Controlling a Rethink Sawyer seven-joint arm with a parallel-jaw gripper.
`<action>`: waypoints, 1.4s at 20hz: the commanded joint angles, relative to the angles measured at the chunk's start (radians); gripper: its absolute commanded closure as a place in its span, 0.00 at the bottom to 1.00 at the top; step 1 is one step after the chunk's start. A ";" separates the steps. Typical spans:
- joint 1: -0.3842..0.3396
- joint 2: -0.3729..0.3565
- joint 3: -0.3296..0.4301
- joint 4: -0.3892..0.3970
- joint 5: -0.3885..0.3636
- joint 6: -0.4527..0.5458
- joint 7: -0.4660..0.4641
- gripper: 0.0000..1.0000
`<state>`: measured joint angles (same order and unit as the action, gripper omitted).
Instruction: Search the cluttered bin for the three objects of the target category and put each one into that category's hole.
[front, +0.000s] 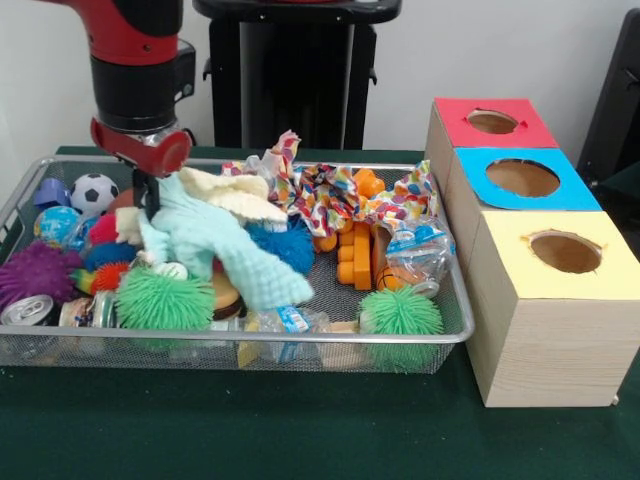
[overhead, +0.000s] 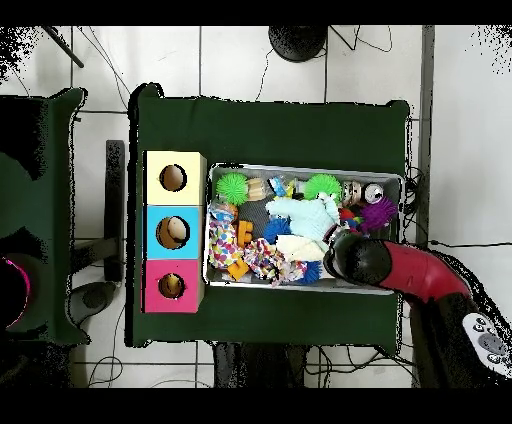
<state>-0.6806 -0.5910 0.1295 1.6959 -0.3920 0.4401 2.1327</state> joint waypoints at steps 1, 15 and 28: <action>-0.072 0.010 0.093 -0.142 -0.111 0.166 -0.321 1.00; -0.146 0.071 0.197 -0.220 -0.221 0.218 -0.365 0.00; -0.132 0.057 0.191 -0.212 -0.236 0.222 -0.265 0.00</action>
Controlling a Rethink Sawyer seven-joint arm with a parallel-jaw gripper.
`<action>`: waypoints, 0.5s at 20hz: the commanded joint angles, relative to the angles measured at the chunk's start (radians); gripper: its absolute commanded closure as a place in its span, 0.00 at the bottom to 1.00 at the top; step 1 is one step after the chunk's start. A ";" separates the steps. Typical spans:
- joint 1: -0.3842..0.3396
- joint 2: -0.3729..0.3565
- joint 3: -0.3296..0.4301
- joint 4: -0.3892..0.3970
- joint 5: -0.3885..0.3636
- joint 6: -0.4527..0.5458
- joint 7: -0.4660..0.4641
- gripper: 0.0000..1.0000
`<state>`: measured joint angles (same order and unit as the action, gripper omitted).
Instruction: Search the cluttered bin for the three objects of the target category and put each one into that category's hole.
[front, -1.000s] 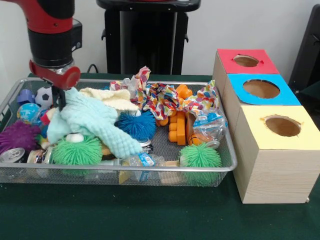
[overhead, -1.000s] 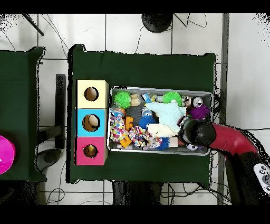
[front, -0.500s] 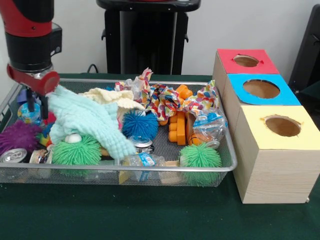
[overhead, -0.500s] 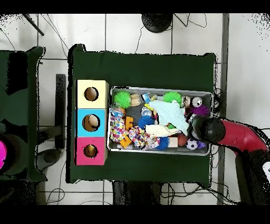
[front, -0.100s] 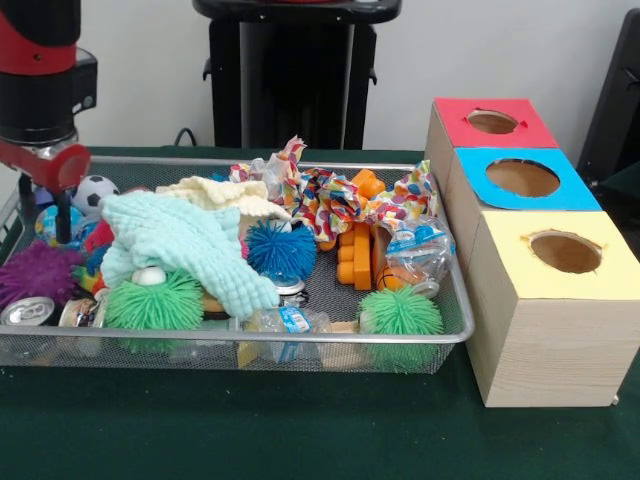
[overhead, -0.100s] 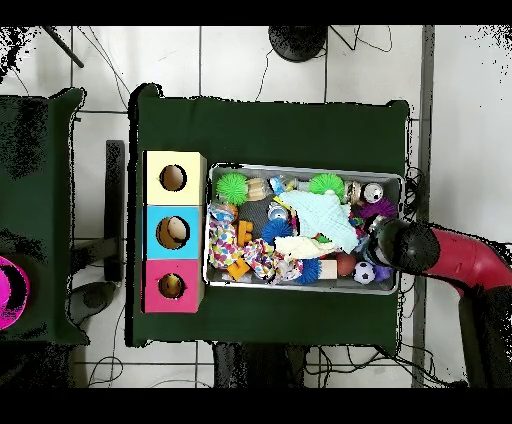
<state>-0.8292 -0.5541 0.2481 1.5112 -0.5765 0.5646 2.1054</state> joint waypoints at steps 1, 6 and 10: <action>0.019 0.019 0.070 -0.026 -0.051 0.100 -0.230 0.00; 0.030 0.010 0.061 -0.016 -0.043 0.103 -0.199 0.00; 0.055 -0.030 0.042 0.000 -0.022 0.151 -0.174 0.00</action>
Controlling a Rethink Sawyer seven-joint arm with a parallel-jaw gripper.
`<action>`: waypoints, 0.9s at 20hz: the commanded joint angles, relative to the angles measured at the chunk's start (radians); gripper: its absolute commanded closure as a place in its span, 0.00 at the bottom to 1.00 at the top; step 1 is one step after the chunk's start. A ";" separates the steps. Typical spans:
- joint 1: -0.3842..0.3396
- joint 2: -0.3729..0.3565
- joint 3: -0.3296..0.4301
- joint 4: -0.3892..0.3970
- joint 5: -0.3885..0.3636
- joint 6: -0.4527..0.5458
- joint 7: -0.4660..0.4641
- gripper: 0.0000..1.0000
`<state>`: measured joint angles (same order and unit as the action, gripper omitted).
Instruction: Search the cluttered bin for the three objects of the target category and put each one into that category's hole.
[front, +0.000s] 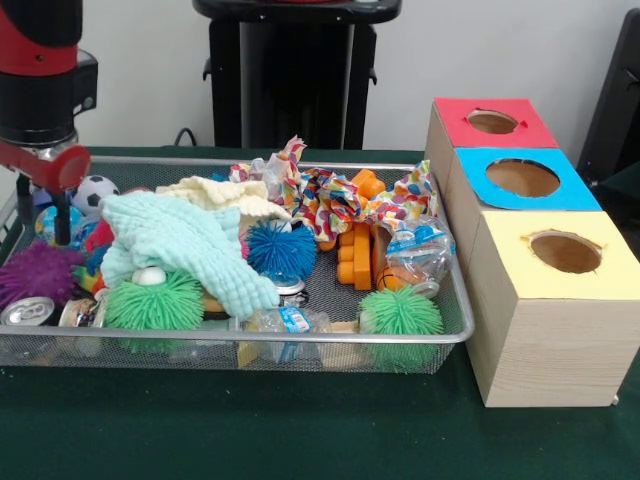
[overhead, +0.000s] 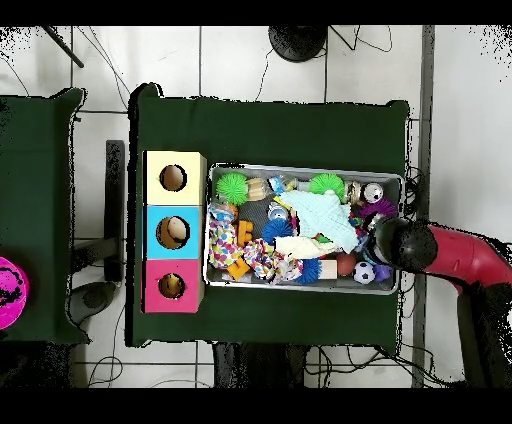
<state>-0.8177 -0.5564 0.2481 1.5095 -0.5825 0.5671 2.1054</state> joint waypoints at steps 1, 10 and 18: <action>0.051 -0.037 0.038 0.002 -0.011 0.165 -0.170 0.00; 0.167 -0.149 -0.025 0.031 0.061 0.306 -0.010 0.00; 0.143 -0.131 -0.030 0.118 0.148 0.178 0.091 0.00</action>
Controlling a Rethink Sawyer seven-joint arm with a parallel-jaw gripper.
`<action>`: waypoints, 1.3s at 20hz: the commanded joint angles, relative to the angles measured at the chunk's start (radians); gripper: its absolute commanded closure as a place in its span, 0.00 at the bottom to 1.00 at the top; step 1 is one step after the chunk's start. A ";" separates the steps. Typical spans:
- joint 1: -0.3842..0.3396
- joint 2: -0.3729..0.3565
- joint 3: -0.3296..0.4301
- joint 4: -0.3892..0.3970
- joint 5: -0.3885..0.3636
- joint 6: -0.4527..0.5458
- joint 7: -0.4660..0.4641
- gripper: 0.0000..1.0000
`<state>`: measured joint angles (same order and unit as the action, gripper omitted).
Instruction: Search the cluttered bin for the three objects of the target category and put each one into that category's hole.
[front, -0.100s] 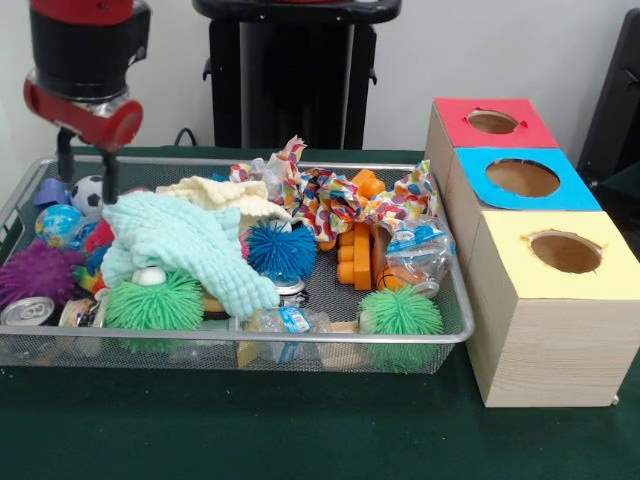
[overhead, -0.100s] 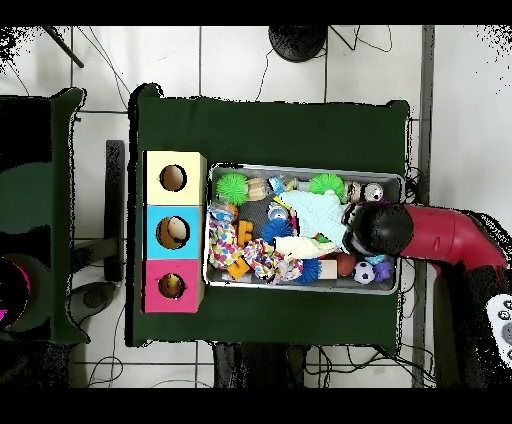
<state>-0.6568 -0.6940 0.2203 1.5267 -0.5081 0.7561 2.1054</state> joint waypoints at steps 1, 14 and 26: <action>-0.027 0.019 0.003 0.100 0.083 -0.023 0.082 0.00; -0.043 0.087 -0.005 0.084 0.102 -0.103 0.077 0.00; 0.067 0.102 -0.079 0.096 0.140 -0.111 0.172 0.00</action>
<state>-0.6352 -0.6382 0.1657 1.5583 -0.4127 0.6371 2.1056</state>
